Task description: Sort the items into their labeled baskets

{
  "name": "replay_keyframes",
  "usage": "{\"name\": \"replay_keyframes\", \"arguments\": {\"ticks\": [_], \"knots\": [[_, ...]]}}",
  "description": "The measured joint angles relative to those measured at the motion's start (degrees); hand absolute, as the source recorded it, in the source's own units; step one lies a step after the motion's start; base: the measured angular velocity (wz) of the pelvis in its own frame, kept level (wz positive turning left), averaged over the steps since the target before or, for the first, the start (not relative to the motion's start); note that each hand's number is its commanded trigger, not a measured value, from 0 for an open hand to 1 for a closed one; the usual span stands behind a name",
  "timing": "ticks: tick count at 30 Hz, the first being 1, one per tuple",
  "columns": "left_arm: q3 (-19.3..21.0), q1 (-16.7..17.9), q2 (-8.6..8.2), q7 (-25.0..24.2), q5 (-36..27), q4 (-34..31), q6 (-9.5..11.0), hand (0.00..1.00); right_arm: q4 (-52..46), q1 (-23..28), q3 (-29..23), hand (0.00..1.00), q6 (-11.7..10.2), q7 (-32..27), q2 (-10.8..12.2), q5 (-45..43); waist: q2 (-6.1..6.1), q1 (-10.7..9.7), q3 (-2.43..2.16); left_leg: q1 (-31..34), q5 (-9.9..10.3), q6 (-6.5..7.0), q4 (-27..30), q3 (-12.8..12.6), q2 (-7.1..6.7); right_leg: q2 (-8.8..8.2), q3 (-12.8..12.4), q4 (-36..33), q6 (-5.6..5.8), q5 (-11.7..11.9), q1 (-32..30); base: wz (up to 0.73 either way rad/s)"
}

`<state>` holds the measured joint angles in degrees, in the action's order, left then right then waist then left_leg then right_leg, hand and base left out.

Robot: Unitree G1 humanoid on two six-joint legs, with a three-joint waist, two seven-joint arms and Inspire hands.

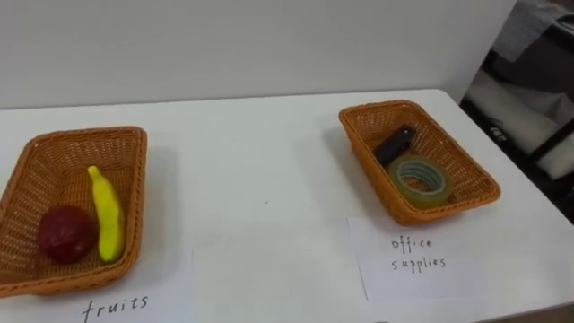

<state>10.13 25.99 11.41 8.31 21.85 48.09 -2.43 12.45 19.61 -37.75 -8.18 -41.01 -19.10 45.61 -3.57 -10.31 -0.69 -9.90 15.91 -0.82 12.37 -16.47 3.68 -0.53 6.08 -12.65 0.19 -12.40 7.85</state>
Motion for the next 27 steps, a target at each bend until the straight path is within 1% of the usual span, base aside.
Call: {"name": "replay_keyframes", "arguments": {"ticks": [1, 2, 3, 4, 5, 7, 8, 10, 11, 13, 15, 17, 18, 19, 21, 23, 25, 26, 27], "knots": [[-0.4, 0.1, -0.02, 0.0, 0.0, 0.0, 0.3, 0.0, 1.6, -0.1, 0.1, 0.0, 0.0, -0.5, 0.9, 0.4, 0.27, -0.3, 0.01, 0.0, 0.0, 0.0, -0.1, -0.1, -0.03, -0.01, 0.0, 0.0, 0.01, 0.0, -0.1, -0.09], [-0.9, 0.2, -0.06, 0.0, 0.1, 0.0, 0.5, 0.0, 4.7, -0.1, 0.3, 0.0, 0.0, -1.6, 2.0, 2.0, 0.9, -0.4, 0.0, 0.1, 0.0, -0.01, -0.2, -0.5, -0.04, 0.03, -0.6, -0.1, 0.0, 0.0, -0.4, -0.2], [-1.0, 0.3, -0.27, 0.0, 0.1, 0.0, 0.5, 0.0, 7.5, -0.2, 0.5, 0.0, 0.0, -2.1, 2.4, 2.7, 1.59, -0.4, 0.02, 0.2, 0.0, -0.01, -0.3, -0.7, -0.04, 0.14, -1.4, -0.2, 0.0, 0.0, -0.8, -0.24], [-0.9, -0.1, -0.4, 0.0, 0.2, -0.1, 0.5, 0.0, 8.8, -0.2, 0.6, 0.0, -0.1, -2.3, 2.6, 2.6, 1.84, -0.5, 0.05, 0.2, 0.0, 0.0, -0.3, -0.6, -0.09, 0.15, -1.5, -0.2, 0.0, 0.0, -1.0, -0.21], [-0.9, -0.7, -0.45, 0.0, 0.1, -0.2, 0.5, 0.0, 12.5, -0.1, 1.5, 0.0, -0.7, -2.4, 3.0, 2.4, 1.92, -0.5, 0.11, 0.3, -0.1, 0.03, -0.4, -0.6, -0.16, 0.16, -1.8, -0.4, -0.05, -0.1, -1.3, -0.12], [-1.1, -2.0, -0.68, -0.1, 0.0, 1.1, 0.6, 0.0, 19.4, 0.0, 4.4, 0.0, -0.7, -2.6, 4.0, 1.8, 1.57, -0.4, 0.12, 0.3, -0.2, 0.04, -0.7, -0.6, -0.36, 0.09, -2.1, -1.0, -0.07, -0.6, -2.0, -0.11], [-1.3, -2.3, -0.74, -0.2, -0.1, 1.3, 0.6, 0.0, 20.7, 0.3, 5.4, 0.0, -0.7, -2.5, 4.4, 1.8, 1.54, -0.4, 0.12, 0.3, -0.2, 0.04, -0.8, -0.6, -0.39, 0.09, -2.2, -1.0, -0.06, -0.6, -2.1, -0.06], [-1.8, -3.0, -1.31, -0.2, -0.1, 1.5, 0.6, 0.0, 26.9, 1.4, 8.6, 0.0, -0.7, -0.8, 6.8, 0.6, 1.5, -0.3, 0.23, 0.1, -0.2, 0.03, -0.9, -0.6, -0.38, 0.25, -2.7, -0.9, -0.06, -0.6, -2.1, -0.06], [-2.2, -3.2, -1.38, -0.2, -0.1, 1.7, 0.6, 0.0, 28.4, 1.7, 9.9, 0.0, -0.6, -0.1, 7.3, 0.4, 1.48, -0.2, 0.25, -0.1, -0.2, 0.03, -0.8, -0.6, -0.38, 0.3, -2.8, -1.0, -0.06, -0.7, -2.1, -0.09], [-3.4, -4.2, -1.7, -0.2, -1.1, 3.3, 0.6, 0.0, 33.9, 2.4, 13.6, 0.0, -0.4, 3.5, 9.4, -0.1, 1.65, -0.1, 0.31, -0.1, -0.2, 0.01, -0.9, -0.6, -0.4, 0.35, -2.9, -0.7, -0.05, -0.7, -2.1, -0.07], [-3.7, -4.4, -1.73, -0.4, -1.1, 4.0, 0.9, 0.0, 38.5, 2.3, 15.0, 0.0, -0.4, 6.8, 10.4, -0.7, 1.86, -0.2, 0.29, 0.0, -0.1, -0.01, -0.9, -0.6, -0.36, 0.39, -3.0, -0.4, -0.07, -0.6, -2.1, 0.0], [-3.6, -4.9, -1.76, -0.4, -0.6, 5.2, 1.3, 0.0, 44.3, 1.6, 18.1, 0.0, 0.0, 10.4, 10.5, -3.9, 1.99, 0.1, 0.25, 0.1, -0.1, -0.03, -1.1, -0.6, -0.35, 0.49, -3.1, -0.1, -0.08, -0.6, -2.2, -0.03], [-3.9, -5.5, -1.83, -0.4, -0.4, 6.3, 1.2, 0.0, 47.5, 1.5, 20.5, 0.0, 1.0, 12.9, 10.4, -8.2, 2.26, 0.9, 0.28, 0.0, -0.1, -0.04, -1.1, -0.7, -0.3, 0.56, -3.2, -0.2, -0.13, -0.6, -2.2, -0.1], [-4.5, -5.7, -1.81, -0.4, -0.5, 6.8, 1.2, 0.0, 48.5, 1.5, 21.8, 0.0, 1.7, 14.0, 10.4, -10.7, 2.35, 1.4, 0.32, -0.2, -0.1, -0.05, -1.1, -0.7, -0.28, 0.59, -3.3, -0.3, -0.15, -0.6, -2.2, -0.16], [-6.2, -6.4, -1.82, -0.4, -0.4, 8.0, 0.9, 0.0, 51.8, -0.1, 26.7, 0.0, 3.9, 19.0, 10.4, -17.5, 2.75, 2.8, 0.49, -0.6, -0.1, -0.06, -1.2, -0.9, -0.21, 0.71, -3.7, -1.0, -0.18, -0.6, -2.3, -0.17], [-7.2, -6.9, -1.83, -0.2, -0.5, 8.5, 0.4, 0.0, 52.3, -1.9, 30.6, 0.0, 5.2, 22.5, 10.4, -21.2, 2.88, 3.7, 0.51, -0.7, -0.1, -0.06, -1.2, -0.9, -0.18, 0.74, -3.7, -1.1, -0.2, -0.5, -2.3, -0.04], [-8.5, -7.7, -1.99, -0.2, -0.2, 9.9, -0.1, 0.0, 54.5, -4.9, 33.3, 0.0, 5.9, 27.1, 10.5, -23.5, 2.99, 4.7, 0.56, -0.9, -0.1, -0.09, -1.0, -0.4, -0.2, 0.7, -3.3, -0.9, -0.28, -0.5, -1.9, 0.08], [-8.7, -7.7, -2.04, -0.2, -0.2, 10.0, -0.1, 0.0, 54.6, -5.4, 34.0, 0.0, 5.9, 28.0, 10.5, -23.4, 3.02, 5.0, 0.55, -0.9, -0.1, -0.1, -1.0, -0.3, -0.19, 0.67, -3.1, -0.9, -0.29, -0.5, -1.8, 0.12], [-9.4, -7.7, -2.08, -0.3, -0.2, 10.1, -0.2, 0.0, 54.5, -6.1, 35.4, 0.0, 5.9, 30.1, 10.5, -23.5, 3.07, 5.7, 0.58, -0.8, -0.1, -0.11, -0.9, 0.1, -0.2, 0.64, -2.8, -0.9, -0.31, -0.4, -1.8, 0.12]]}}
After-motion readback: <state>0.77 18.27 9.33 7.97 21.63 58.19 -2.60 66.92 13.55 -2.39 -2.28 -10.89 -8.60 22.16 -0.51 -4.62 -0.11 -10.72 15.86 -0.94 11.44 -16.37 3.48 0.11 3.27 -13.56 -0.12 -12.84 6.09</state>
